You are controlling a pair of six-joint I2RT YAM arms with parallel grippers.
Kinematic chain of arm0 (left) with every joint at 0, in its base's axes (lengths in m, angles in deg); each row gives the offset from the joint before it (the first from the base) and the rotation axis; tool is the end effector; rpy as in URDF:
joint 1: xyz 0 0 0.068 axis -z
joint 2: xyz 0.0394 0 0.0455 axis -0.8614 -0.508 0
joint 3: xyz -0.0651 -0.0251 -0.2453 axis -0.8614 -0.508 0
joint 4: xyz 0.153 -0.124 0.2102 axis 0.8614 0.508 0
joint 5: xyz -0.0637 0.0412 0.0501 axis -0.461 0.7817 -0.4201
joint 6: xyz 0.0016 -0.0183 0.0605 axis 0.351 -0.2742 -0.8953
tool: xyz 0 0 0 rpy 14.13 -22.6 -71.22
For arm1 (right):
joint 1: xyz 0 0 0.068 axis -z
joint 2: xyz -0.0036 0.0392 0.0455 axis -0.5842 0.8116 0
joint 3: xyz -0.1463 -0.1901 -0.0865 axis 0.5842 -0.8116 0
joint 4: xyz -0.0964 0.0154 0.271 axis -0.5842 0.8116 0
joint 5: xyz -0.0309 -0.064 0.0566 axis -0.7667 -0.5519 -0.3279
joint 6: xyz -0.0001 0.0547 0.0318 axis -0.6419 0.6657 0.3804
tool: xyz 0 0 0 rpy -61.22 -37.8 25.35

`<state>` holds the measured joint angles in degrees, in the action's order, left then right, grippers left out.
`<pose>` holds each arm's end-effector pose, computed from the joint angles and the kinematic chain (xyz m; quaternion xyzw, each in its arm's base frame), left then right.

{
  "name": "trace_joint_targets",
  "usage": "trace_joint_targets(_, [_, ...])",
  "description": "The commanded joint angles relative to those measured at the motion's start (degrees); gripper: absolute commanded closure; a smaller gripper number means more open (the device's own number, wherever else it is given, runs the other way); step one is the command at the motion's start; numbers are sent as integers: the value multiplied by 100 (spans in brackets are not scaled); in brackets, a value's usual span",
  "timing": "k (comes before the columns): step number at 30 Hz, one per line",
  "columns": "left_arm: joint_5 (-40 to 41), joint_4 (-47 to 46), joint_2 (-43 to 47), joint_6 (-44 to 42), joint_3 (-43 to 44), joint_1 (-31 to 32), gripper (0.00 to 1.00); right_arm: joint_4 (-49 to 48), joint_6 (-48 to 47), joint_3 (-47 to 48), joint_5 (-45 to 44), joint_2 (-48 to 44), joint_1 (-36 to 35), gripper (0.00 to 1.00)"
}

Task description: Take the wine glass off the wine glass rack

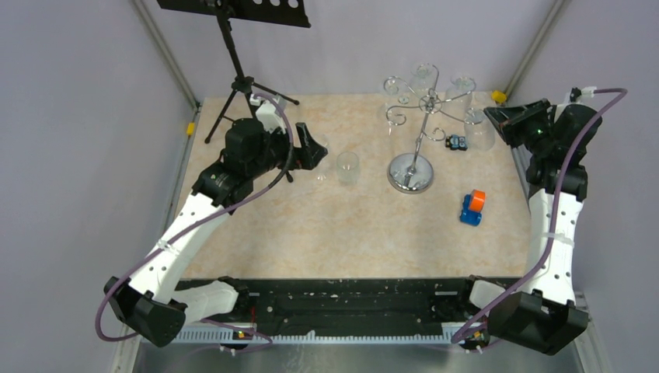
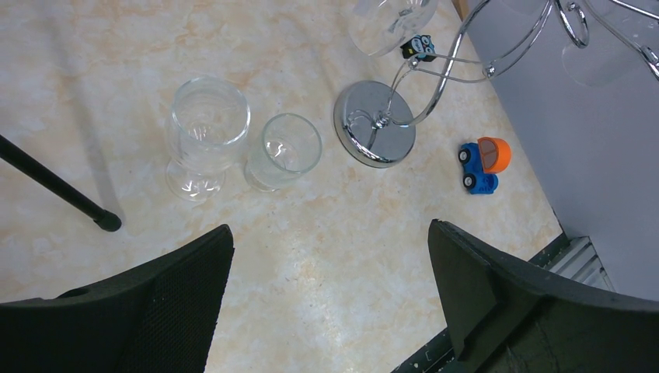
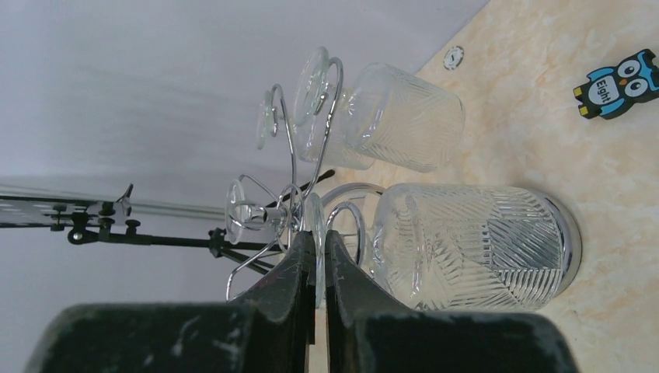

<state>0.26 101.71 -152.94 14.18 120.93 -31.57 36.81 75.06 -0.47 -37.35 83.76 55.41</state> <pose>0.2632 -0.1481 0.3782 0.0656 0.8096 -0.3169 0.4898 0.2769 -0.0740 0.4046 0.3269 0.6953 0.3667 0.5247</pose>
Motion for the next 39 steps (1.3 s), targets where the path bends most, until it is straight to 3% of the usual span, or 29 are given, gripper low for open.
trace_joint_targets(1, [68, -162, 152, -60, -37, -29, 1, -305, 310, 36, -233, -396, 8, 100])
trace_joint_targets(25, [60, -156, 162, -65, -24, -22, 1, -1382, 999, -522, 793, -473, -6, 100])
trace_joint_targets(39, [112, -140, 196, -73, -66, -27, 1, -1838, 1261, -448, 451, 2, -457, 100])
